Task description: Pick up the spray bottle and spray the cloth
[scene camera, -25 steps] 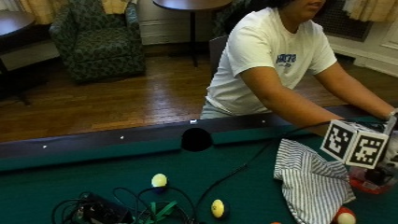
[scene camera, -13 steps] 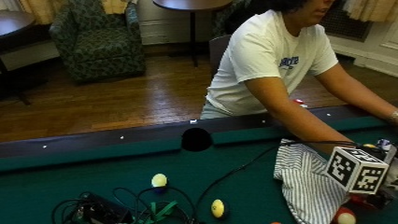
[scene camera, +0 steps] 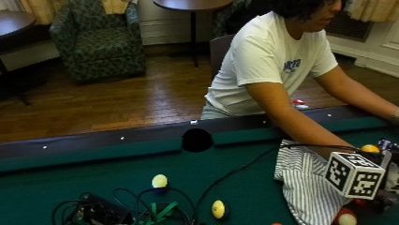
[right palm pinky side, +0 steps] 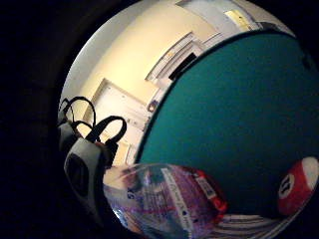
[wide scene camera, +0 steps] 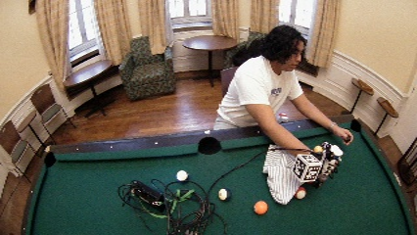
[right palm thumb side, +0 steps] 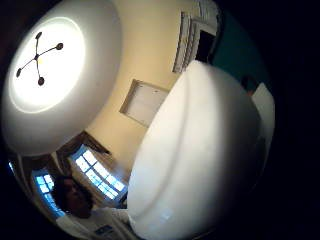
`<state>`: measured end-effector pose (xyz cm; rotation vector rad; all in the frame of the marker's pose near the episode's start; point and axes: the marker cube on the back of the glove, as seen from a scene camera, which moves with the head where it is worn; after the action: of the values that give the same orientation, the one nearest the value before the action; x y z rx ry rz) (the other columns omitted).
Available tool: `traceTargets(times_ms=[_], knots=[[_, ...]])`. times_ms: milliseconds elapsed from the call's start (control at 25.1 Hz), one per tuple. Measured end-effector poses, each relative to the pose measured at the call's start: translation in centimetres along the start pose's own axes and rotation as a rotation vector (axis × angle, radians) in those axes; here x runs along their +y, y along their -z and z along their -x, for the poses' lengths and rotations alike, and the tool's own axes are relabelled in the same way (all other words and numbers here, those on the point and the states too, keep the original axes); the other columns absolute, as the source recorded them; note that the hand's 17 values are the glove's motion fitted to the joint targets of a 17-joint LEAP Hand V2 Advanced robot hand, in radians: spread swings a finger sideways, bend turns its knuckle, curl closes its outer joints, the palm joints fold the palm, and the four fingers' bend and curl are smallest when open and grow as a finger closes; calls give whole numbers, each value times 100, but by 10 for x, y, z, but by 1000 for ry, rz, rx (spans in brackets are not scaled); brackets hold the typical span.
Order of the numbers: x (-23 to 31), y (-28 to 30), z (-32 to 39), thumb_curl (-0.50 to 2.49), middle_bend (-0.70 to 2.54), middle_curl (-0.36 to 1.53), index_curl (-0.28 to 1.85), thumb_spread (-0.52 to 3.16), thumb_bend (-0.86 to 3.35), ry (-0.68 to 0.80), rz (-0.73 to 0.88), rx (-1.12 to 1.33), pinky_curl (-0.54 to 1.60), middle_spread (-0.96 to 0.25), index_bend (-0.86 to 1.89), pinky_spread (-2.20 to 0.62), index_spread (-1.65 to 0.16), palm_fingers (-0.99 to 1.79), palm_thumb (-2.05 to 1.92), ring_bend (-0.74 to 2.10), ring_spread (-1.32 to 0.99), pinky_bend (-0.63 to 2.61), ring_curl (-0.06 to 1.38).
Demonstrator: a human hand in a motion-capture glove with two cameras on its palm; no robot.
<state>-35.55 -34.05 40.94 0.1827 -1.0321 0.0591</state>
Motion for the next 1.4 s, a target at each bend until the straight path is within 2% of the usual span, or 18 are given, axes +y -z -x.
traceTargets(times_ms=[160, 319, 439, 599, 678, 838, 958, 1397], knots=[[0, 0, -1, 82, 59, 53, 60, 21, -3, -35, 47, -14, 40, -24, 32, -33, -28, 139, 93, 69, -21, 44, 46], [6, 0, -3, 82, 60, 53, 60, 22, -4, -142, 199, -36, 40, -23, 33, -32, -28, 137, 92, 68, -22, 41, 46], [11, 4, -5, 82, 64, 54, 61, 26, -3, -202, 308, -14, 36, -23, 36, -20, -30, 121, 92, 66, -20, 26, 45], [17, 22, -5, 79, 57, 52, 58, 40, -4, -213, 352, 54, 34, -23, 29, -5, -31, 92, 90, 58, -18, 16, 44], [20, 34, -6, 76, 55, 51, 57, 51, -5, -210, 360, 92, 34, -23, 25, 0, -33, 89, 86, 54, -18, 16, 43], [32, 65, -7, 68, 31, 43, 49, 64, -8, -179, 399, 195, 39, -22, 6, 8, -38, 55, 74, 49, -17, 35, 42], [47, 89, -6, 63, 21, 39, 44, 70, -8, -138, 438, 326, 40, -22, 6, 13, -42, 40, 68, 45, -16, 43, 40], [109, 176, 35, 50, 18, 35, 30, 83, -7, 31, 552, 734, 38, -20, 10, 21, -45, 30, 50, 41, -12, 48, 34]])
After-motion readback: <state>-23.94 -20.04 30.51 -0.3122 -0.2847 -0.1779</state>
